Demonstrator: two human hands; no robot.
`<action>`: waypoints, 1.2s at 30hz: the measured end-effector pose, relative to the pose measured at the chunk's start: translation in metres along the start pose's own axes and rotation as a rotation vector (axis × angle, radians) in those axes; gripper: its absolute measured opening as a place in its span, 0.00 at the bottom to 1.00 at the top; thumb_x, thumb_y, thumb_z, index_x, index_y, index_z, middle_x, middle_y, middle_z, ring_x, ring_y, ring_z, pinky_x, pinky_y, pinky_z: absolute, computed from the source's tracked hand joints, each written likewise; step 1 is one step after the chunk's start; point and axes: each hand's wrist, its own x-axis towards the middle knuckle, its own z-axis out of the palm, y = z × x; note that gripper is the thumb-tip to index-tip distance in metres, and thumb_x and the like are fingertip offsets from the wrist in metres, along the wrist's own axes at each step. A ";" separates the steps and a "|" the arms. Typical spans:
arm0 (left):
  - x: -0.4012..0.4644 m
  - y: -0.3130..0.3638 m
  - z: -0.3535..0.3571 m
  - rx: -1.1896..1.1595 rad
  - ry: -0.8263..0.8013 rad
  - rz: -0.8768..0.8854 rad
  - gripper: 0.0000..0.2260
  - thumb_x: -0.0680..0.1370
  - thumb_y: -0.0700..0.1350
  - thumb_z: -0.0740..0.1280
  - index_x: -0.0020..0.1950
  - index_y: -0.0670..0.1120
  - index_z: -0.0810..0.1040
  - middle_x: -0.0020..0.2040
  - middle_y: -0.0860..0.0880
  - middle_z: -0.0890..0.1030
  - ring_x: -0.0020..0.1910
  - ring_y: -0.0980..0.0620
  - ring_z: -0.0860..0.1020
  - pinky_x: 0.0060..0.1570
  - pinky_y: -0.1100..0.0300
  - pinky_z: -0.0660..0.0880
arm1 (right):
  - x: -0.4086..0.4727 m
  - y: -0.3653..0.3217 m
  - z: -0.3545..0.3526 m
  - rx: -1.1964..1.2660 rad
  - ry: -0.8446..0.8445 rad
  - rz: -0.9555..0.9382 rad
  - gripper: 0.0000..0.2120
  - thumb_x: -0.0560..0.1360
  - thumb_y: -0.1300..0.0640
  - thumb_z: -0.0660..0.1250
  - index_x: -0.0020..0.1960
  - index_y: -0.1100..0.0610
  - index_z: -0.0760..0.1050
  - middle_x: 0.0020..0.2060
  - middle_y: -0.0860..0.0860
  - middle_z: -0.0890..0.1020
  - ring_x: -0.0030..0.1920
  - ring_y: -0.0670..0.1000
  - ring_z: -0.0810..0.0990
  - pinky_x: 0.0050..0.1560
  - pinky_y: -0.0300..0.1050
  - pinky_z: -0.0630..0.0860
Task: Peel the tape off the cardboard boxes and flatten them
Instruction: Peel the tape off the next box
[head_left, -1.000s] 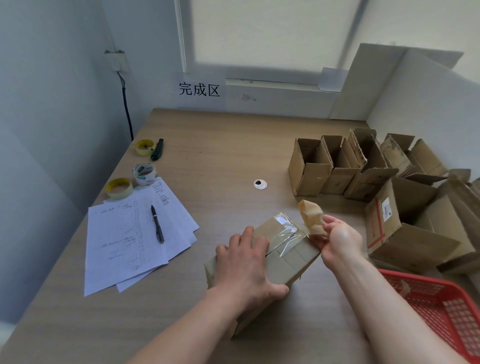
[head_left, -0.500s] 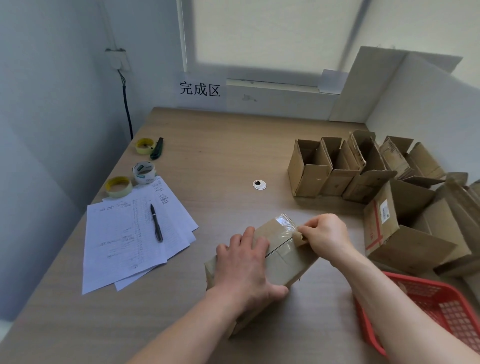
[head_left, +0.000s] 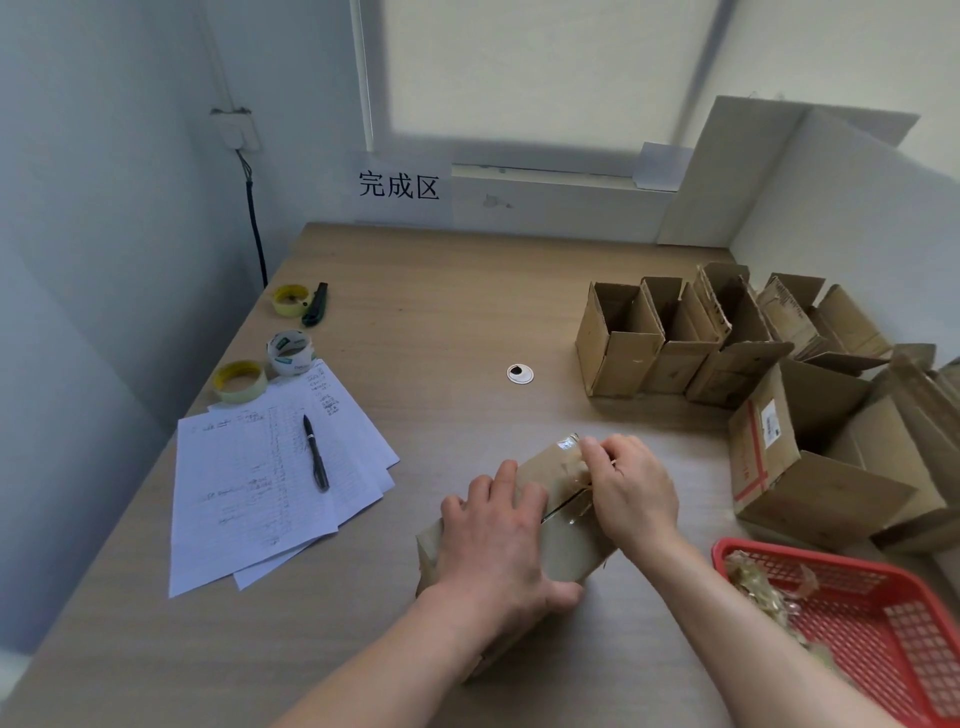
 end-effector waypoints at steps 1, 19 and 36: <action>0.000 0.000 0.000 0.000 -0.004 0.003 0.37 0.58 0.73 0.62 0.61 0.56 0.65 0.73 0.50 0.59 0.66 0.44 0.63 0.56 0.47 0.63 | 0.006 -0.005 -0.002 -0.076 -0.046 0.049 0.23 0.77 0.37 0.60 0.33 0.55 0.71 0.34 0.48 0.76 0.40 0.55 0.74 0.36 0.48 0.62; -0.003 -0.001 -0.004 0.034 -0.024 0.023 0.37 0.60 0.71 0.63 0.64 0.55 0.65 0.76 0.46 0.57 0.67 0.42 0.63 0.59 0.46 0.64 | 0.023 -0.004 0.015 -0.384 0.061 -0.106 0.15 0.80 0.52 0.61 0.40 0.59 0.76 0.43 0.57 0.80 0.47 0.63 0.78 0.38 0.47 0.64; -0.010 0.006 -0.002 0.025 -0.014 0.047 0.38 0.59 0.71 0.62 0.65 0.55 0.65 0.78 0.46 0.55 0.68 0.42 0.62 0.59 0.47 0.63 | 0.025 0.008 0.008 0.050 0.077 0.130 0.13 0.75 0.43 0.64 0.45 0.52 0.78 0.39 0.48 0.80 0.46 0.57 0.78 0.43 0.47 0.67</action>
